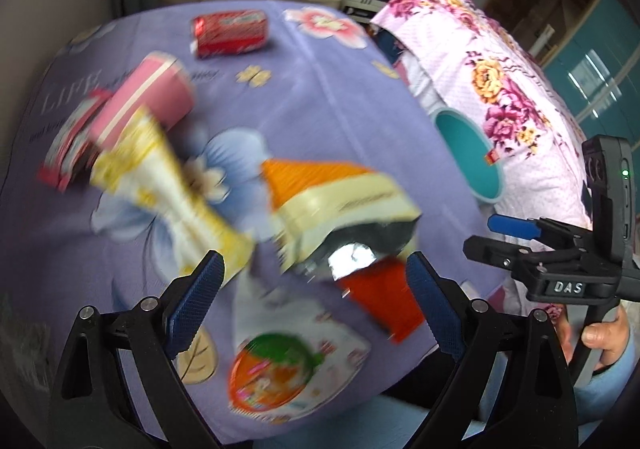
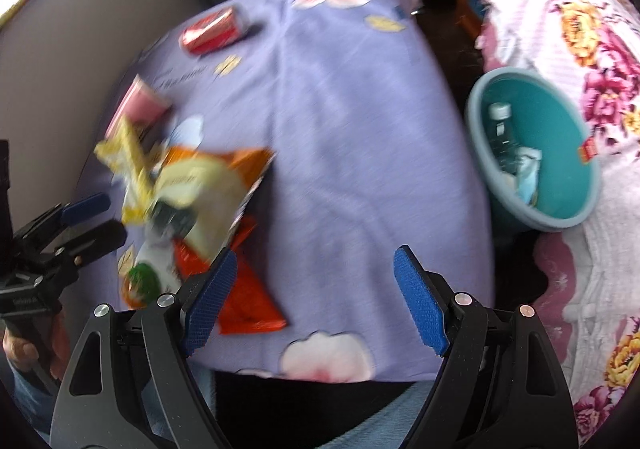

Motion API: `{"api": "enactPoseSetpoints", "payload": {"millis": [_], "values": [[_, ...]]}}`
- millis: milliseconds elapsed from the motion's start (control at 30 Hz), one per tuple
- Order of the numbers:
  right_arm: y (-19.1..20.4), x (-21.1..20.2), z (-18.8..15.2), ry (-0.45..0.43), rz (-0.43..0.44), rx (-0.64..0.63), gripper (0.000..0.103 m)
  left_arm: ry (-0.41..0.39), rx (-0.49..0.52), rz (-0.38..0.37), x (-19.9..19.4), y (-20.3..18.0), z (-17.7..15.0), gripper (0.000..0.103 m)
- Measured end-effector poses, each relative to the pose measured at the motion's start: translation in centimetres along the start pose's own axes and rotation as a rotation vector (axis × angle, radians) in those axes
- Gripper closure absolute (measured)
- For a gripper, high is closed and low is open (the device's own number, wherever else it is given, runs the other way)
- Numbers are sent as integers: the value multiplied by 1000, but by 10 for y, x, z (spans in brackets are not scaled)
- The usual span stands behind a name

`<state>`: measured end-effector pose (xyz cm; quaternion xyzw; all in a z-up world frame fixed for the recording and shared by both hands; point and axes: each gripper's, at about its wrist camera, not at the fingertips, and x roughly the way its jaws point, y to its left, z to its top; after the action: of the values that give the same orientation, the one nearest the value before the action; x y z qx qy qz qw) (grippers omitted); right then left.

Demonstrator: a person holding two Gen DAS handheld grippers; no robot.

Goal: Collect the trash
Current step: 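Move both tools back to the table and grasp the orange-green candy egg with left tool, then grasp the orange-white chip bag with right tool while left tool holds the egg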

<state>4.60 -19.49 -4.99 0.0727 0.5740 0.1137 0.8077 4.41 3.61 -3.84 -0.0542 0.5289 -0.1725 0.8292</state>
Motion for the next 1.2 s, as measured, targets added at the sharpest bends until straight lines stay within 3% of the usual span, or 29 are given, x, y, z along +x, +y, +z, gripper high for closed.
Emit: {"api": "enactPoseSetpoints", "payload": {"millis": [233, 400, 567, 700, 767, 833, 1200], "values": [[31, 22, -14, 55, 33, -53, 26, 28, -59, 17, 0, 31, -27, 11], [42, 24, -4, 37, 36, -61, 26, 45, -35, 15, -2, 35, -35, 11], [50, 26, 9, 36, 54, -77, 26, 106, 37, -23, 2, 32, -56, 11], [50, 28, 12, 37, 61, -75, 26, 136, 134, 12, 13, 21, -74, 13], [50, 30, 13, 43, 59, -72, 26, 120, 139, 19, 17, 20, -75, 22], [51, 32, 13, 48, 59, -70, 26, 88, 133, 13, 16, 22, -70, 49], [48, 26, 37, 18, 68, -45, 26, -48, 7, -24, -11, 45, -28, 49]]}}
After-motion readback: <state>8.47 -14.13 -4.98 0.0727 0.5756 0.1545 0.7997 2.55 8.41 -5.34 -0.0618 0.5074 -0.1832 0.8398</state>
